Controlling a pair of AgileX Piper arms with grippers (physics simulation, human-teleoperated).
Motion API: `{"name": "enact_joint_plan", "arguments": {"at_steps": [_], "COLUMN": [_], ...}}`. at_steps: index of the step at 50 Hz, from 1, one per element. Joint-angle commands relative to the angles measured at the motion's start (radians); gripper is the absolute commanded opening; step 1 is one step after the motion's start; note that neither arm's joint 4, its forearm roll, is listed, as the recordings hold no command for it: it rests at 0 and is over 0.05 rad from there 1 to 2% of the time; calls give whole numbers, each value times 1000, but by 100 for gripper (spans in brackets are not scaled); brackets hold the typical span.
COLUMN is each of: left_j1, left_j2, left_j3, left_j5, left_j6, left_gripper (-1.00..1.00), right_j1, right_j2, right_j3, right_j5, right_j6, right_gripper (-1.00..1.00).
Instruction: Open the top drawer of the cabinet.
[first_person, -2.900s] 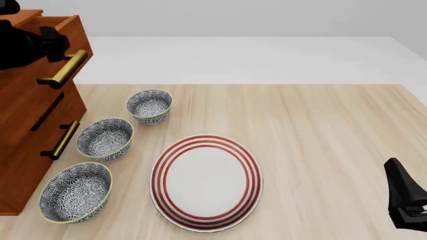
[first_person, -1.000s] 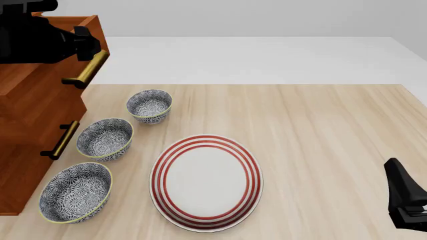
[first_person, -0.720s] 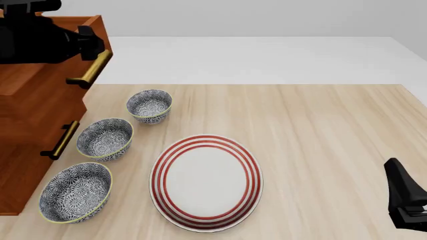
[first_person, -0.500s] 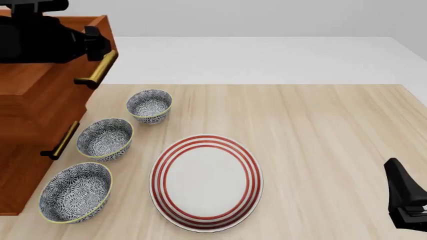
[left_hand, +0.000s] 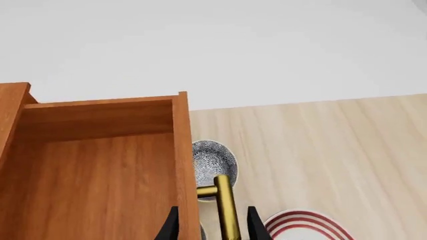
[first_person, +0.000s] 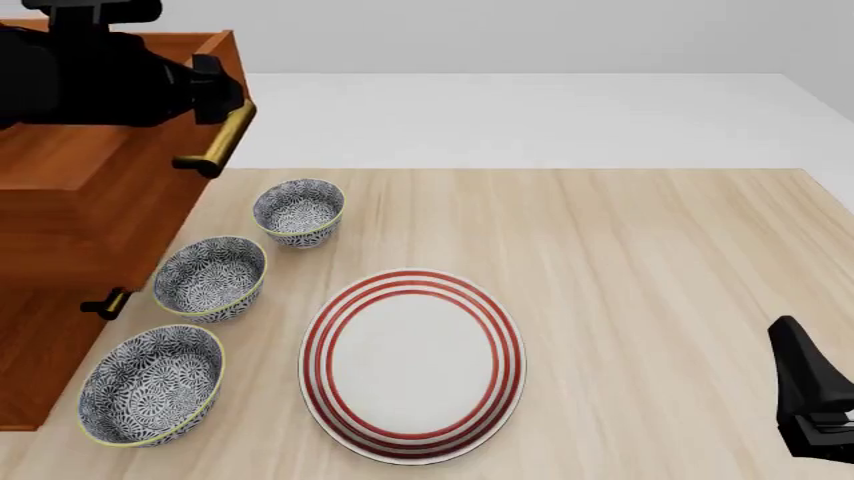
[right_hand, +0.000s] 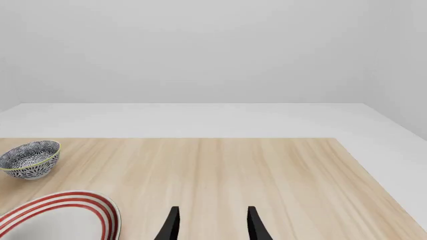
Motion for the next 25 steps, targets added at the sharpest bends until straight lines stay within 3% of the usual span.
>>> {"name": "enact_joint_plan", "arguments": {"at_steps": [1, 25], "left_j1": [-20, -58], "left_j2": [41, 32], "left_j3": [31, 49], "left_j5": [18, 8], "left_j6": [31, 20], "left_gripper": [100, 100], "right_j1": [0, 0], "right_j2": [0, 0], "right_j3": [0, 0], "right_j5": [0, 0], "right_j6": [0, 0], "right_gripper": [100, 100]}}
